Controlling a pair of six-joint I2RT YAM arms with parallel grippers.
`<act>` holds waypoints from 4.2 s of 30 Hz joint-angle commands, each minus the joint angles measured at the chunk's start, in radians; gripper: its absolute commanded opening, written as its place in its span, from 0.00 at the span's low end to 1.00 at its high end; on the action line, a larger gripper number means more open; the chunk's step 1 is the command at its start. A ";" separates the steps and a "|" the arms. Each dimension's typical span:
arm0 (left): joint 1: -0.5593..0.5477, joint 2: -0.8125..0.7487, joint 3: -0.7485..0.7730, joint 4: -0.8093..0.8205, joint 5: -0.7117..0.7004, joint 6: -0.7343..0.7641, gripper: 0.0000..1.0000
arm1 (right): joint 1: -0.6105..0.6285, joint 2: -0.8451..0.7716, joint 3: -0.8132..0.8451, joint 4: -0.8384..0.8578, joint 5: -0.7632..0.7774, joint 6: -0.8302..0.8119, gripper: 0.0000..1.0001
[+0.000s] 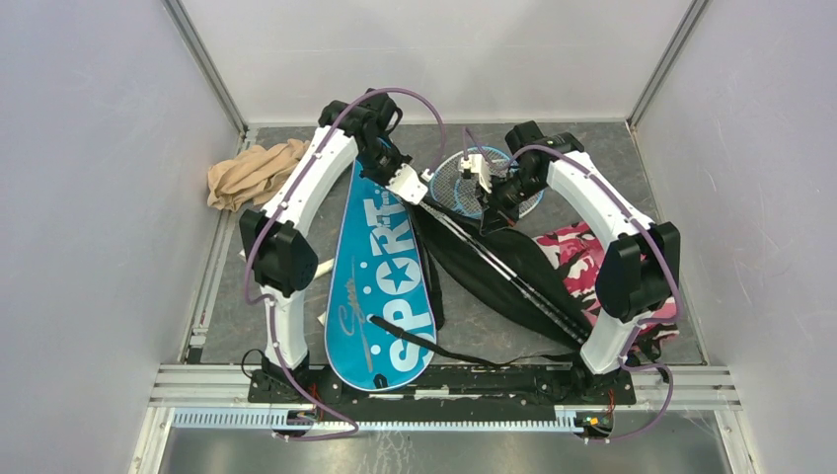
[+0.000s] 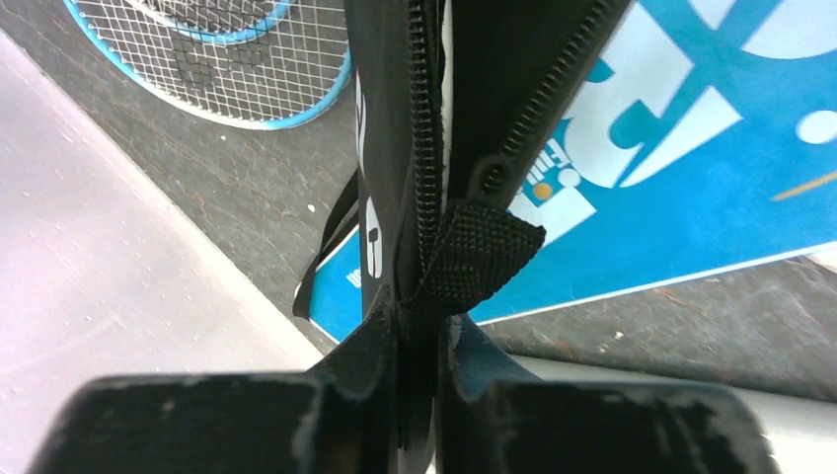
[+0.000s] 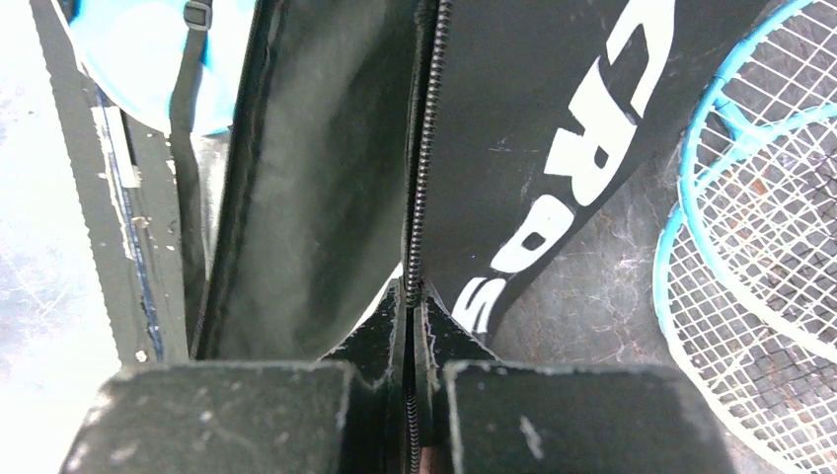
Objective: Pack up the badminton gear
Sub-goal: Adjust the racket bag at the center of the board.
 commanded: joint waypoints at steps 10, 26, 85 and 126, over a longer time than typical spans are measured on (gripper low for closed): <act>0.034 -0.258 0.014 -0.106 0.009 -0.085 0.02 | 0.026 -0.093 0.122 -0.018 -0.146 0.113 0.00; 0.118 -0.408 -0.176 0.104 0.204 -0.578 0.02 | 0.026 -0.049 0.229 0.182 0.133 0.304 0.06; 0.006 -0.350 -0.294 0.054 0.231 -0.893 0.06 | -0.006 -0.200 -0.156 0.088 0.200 -0.171 0.62; 0.004 -0.485 -0.466 0.091 0.270 -0.711 0.44 | -0.007 -0.243 -0.210 0.113 0.192 -0.119 0.00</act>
